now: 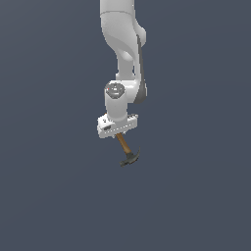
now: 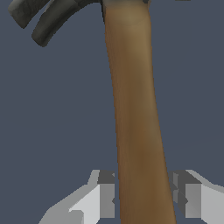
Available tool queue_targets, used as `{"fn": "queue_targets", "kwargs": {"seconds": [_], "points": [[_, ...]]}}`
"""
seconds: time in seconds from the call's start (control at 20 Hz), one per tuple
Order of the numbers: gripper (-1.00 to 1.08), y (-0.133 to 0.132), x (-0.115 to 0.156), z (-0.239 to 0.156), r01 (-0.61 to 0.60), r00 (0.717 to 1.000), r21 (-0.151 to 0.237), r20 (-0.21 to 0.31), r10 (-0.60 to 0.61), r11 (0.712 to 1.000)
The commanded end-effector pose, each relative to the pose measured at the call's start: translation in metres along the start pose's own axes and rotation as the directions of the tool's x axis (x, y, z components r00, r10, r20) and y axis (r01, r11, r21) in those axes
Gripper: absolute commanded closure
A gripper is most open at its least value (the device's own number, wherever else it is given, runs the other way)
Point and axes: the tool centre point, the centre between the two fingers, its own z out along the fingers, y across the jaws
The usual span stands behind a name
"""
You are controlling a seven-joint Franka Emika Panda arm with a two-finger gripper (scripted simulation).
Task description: Pick up the object and move it to a goal position.
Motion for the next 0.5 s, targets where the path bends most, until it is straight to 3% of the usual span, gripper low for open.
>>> {"fn": "queue_targets", "kwargs": {"seconds": [0.0,0.45], "points": [[1.08,0.023,-0.004,-0.013,0.0,1.0,-0.001,-0.003,0.0,1.0],[1.08,0.104,-0.021,-0.052,0.002,1.0,0.0,-0.002,-0.002,1.0]]}}
